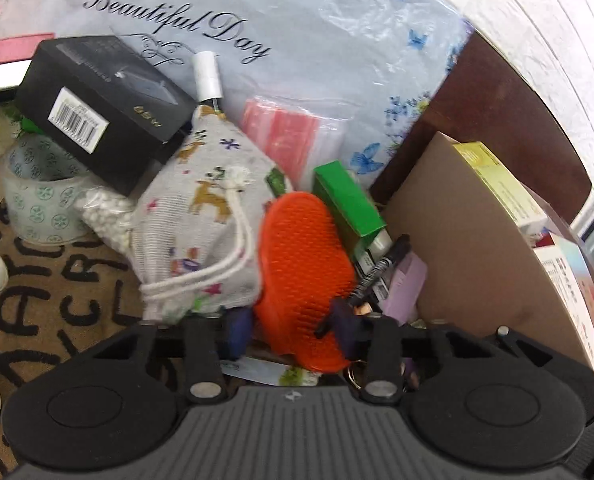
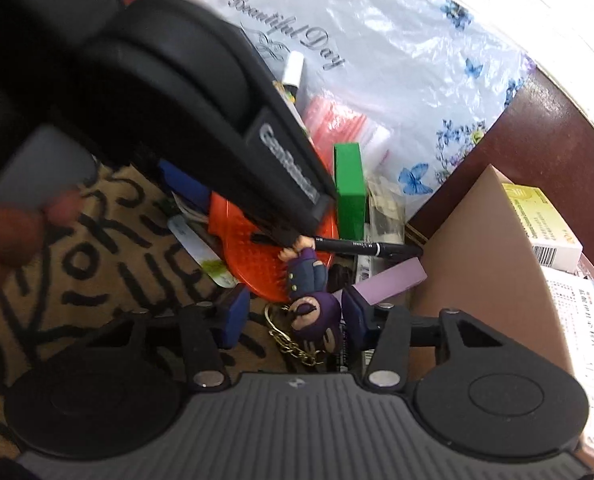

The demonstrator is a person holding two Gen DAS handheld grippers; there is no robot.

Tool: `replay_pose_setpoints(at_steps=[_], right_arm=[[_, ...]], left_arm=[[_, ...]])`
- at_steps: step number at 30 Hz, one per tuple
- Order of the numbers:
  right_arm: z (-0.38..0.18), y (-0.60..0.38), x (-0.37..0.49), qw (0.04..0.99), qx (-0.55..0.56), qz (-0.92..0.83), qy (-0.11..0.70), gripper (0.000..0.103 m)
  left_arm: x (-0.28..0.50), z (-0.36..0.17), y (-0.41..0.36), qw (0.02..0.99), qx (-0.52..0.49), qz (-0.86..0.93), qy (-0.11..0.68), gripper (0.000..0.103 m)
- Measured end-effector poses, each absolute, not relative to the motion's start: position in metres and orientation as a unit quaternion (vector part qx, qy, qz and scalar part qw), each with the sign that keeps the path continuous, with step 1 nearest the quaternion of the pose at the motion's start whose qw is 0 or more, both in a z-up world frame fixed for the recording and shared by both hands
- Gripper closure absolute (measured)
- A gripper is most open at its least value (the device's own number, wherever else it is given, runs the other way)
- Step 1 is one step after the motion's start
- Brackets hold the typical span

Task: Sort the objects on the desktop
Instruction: 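Grasp the orange brush with the left gripper while the right grasps the purple keychain figure, then lift the brush and keychain and carry them over the cardboard box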

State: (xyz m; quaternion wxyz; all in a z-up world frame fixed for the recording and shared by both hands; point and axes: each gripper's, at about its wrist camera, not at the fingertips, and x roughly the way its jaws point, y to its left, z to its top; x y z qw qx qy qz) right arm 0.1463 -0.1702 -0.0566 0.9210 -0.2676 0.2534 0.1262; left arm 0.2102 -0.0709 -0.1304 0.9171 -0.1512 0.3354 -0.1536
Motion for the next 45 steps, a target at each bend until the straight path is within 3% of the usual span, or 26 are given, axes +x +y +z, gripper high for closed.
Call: replay_pose_setpoints(at_steps=[5, 8, 17, 24, 29, 36, 40, 45], right_arm=[[-0.055, -0.17, 0.143, 0.92, -0.265, 0.132, 0.255, 0.076], [-0.049, -0.172, 0.133, 0.919, -0.256, 0.147, 0.263, 0.078], [-0.038, -0.194, 0.053, 0.912, -0.211, 0.194, 0.292, 0.078], [-0.038, -0.234, -0.015, 0.91, -0.074, 0.212, 0.348, 0.078], [-0.05, -0.247, -0.051, 0.912, -0.041, 0.187, 0.363, 0.077], [-0.052, -0.25, -0.059, 0.919, -0.037, 0.174, 0.353, 0.077], [-0.052, -0.247, -0.051, 0.92, -0.033, 0.171, 0.351, 0.076], [-0.058, -0.24, -0.042, 0.92, -0.036, 0.167, 0.354, 0.075]], left_arm=[[0.204, -0.127, -0.069, 0.916, -0.156, -0.156, 0.337, 0.074], [0.19, -0.12, -0.072, 0.915, -0.158, -0.162, 0.334, 0.079], [0.116, -0.11, -0.054, 0.911, -0.154, -0.19, 0.333, 0.082], [0.057, -0.113, -0.043, 0.903, -0.152, -0.199, 0.348, 0.082], [0.043, -0.11, -0.057, 0.91, -0.118, -0.209, 0.34, 0.082], [0.047, -0.114, -0.07, 0.912, -0.104, -0.207, 0.34, 0.078], [0.05, -0.119, -0.076, 0.913, -0.099, -0.196, 0.345, 0.063], [0.056, -0.126, -0.08, 0.909, -0.099, -0.199, 0.353, 0.063]])
